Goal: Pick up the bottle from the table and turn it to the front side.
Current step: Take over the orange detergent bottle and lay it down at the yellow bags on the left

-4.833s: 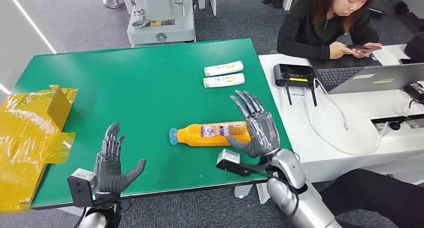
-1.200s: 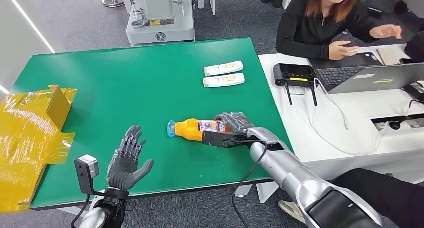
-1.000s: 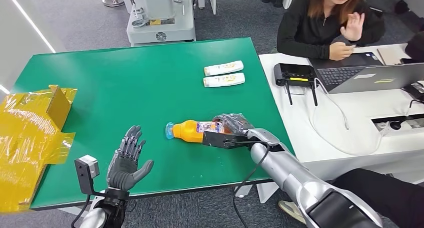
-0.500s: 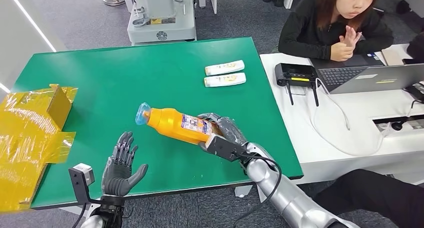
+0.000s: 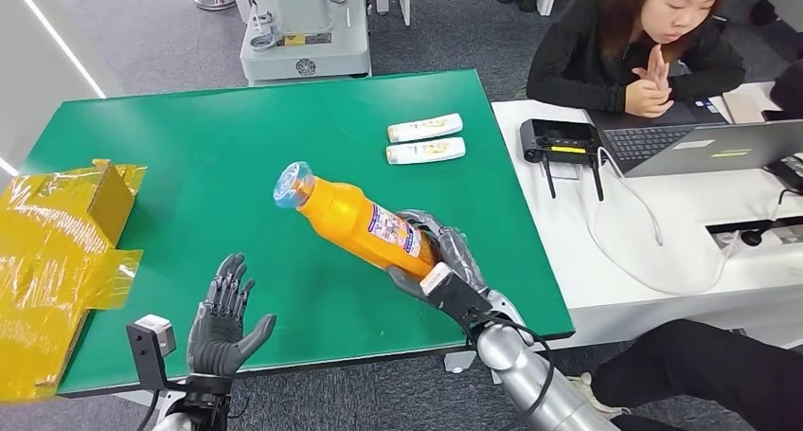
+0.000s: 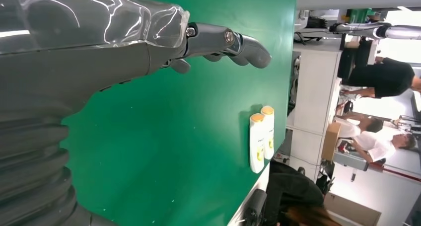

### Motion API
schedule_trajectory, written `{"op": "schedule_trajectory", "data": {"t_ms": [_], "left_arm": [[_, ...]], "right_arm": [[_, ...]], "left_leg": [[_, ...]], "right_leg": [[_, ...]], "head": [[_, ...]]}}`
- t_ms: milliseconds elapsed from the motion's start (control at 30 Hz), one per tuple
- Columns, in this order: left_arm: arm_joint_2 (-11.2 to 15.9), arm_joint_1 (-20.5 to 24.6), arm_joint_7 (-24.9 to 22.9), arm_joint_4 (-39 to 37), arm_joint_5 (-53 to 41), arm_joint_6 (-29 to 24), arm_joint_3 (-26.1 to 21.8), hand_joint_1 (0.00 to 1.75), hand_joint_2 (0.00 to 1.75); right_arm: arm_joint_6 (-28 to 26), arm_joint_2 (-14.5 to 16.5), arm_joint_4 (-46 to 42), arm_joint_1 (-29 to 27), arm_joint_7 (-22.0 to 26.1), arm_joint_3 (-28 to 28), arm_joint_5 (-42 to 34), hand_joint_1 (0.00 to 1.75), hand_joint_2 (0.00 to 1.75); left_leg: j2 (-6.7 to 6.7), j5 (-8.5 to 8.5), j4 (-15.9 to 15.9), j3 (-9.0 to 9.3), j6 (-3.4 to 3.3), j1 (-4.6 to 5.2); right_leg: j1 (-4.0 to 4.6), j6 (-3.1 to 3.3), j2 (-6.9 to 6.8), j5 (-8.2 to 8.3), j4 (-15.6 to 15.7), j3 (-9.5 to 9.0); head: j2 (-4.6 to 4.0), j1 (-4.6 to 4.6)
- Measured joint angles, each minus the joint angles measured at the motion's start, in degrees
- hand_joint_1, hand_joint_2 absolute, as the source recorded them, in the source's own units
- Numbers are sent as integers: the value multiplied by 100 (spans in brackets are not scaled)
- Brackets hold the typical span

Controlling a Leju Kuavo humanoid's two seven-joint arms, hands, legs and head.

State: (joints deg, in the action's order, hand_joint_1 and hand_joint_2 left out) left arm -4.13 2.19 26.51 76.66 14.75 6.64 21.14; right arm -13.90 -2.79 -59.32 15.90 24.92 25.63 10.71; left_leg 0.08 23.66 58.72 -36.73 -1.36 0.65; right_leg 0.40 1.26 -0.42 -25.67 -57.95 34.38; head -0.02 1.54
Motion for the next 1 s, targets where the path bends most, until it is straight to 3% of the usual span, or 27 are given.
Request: {"op": "schedule_trajectory", "data": {"t_ms": [367, 700, 1000], "left_arm": [[42, 134, 93, 50, -247, 13, 0, 0, 175], [145, 1708, -478, 156, 404, 576, -9, 0, 175], [244, 2166, -734, 339, 819, 672, -68, 0, 175]], "right_arm": [[-166, -14, -253, -105, 207, -167, -156, 175, 175], [-200, 313, -269, 332, 151, -183, -130, 175, 175], [-207, 424, -293, 398, 163, -296, 16, 175, 175]], "left_leg": [[-3, -3, 0, -1, -1, 0], [-3, -25, 0, -2, 1, -1], [-3, -24, 0, -3, 1, 0]], "right_leg": [[0, 0, -4, 1, -1, 1], [2, 8, -6, 17, -5, 0], [0, 7, -5, 15, -3, 4]], "head": [[0, 0], [0, -1], [0, 0]]}}
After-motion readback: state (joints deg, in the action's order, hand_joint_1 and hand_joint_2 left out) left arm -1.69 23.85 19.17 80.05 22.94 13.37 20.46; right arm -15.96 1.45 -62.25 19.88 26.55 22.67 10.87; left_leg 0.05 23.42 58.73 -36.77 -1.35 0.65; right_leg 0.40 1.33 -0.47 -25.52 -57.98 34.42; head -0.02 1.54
